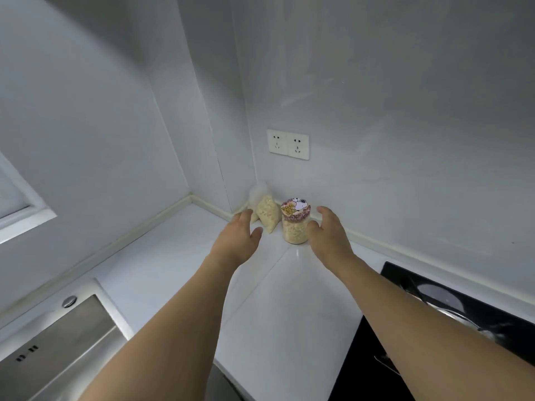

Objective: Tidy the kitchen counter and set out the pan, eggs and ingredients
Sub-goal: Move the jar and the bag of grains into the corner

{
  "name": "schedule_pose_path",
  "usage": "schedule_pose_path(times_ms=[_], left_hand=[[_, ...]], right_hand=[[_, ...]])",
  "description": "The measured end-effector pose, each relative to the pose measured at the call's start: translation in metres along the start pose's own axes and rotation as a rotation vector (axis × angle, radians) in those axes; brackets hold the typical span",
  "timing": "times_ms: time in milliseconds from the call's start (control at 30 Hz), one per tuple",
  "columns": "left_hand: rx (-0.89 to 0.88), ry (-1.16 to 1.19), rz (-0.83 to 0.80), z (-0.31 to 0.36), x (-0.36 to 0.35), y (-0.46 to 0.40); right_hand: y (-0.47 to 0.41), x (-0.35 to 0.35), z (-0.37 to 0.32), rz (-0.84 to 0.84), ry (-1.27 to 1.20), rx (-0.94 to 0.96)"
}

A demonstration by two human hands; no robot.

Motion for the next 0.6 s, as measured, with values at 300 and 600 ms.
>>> schedule_pose_path(times_ms=[300, 600], left_hand=[[-0.092, 0.034, -0.090, -0.028, -0.035, -0.106], [-0.165, 0.098, -0.271, -0.041, -0.103, -0.176]], right_hand=[[-0.096, -0.033, 0.046, 0.082, 0.023, -0.219], [-0.162, -0.060, 0.098, 0.159, 0.040, -0.347]])
Point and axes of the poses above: each hand's wrist, its own y-axis away from the middle knuckle, its own x-axis out of the back of the hand, z = x × y, the point moved 4 cm from there along -y, towards the middle knuckle, and after that the axes turned 12 degrees about -y, right-handed, at the moved point
